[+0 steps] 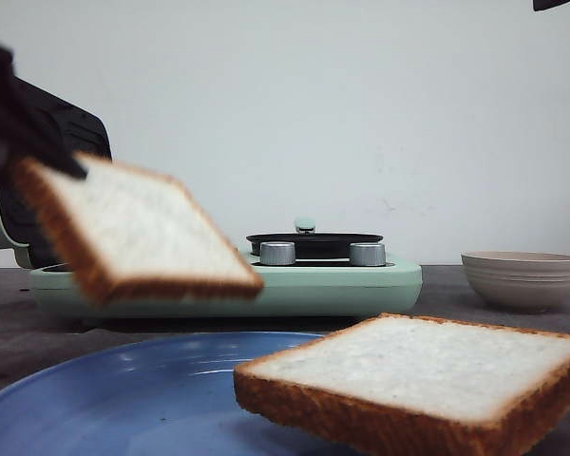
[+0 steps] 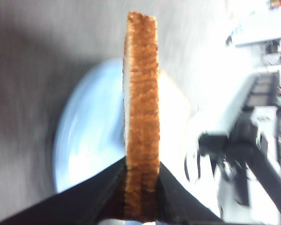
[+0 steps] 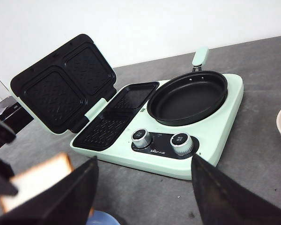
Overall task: Make breakfast with bread and shrimp
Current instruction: 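Carry the bread slice with the left gripper over the square plate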
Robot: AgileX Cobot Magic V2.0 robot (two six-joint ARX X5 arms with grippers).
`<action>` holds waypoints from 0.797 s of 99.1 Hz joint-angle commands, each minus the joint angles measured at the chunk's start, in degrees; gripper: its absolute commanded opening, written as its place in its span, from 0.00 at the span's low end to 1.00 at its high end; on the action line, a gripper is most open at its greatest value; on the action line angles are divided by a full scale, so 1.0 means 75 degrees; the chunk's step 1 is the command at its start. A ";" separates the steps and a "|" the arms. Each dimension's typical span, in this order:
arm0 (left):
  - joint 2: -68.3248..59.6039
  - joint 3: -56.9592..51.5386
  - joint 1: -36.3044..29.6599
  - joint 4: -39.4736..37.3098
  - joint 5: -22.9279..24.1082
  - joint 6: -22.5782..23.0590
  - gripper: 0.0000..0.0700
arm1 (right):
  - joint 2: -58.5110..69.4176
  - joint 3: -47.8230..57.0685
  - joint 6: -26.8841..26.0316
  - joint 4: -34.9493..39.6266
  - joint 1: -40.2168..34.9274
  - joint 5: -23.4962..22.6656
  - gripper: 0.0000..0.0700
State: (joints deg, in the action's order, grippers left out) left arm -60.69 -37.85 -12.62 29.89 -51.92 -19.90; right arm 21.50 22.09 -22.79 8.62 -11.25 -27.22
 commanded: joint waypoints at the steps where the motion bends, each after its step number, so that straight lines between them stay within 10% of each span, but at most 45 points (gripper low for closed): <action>1: -0.0029 -0.0344 -0.0035 -0.0242 0.0332 -0.0300 0.00 | 0.0003 0.0102 -0.0047 -0.0052 -0.0035 -0.0017 0.56; 79: -0.0163 -0.1909 -0.0682 -0.2981 0.4846 -0.1148 0.01 | 0.0012 0.0099 -0.0050 -0.0052 -0.0035 0.0032 0.56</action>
State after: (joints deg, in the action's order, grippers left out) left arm -60.84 -50.33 -17.23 8.32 -18.02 -28.49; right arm 21.50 22.09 -22.79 8.62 -11.25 -27.00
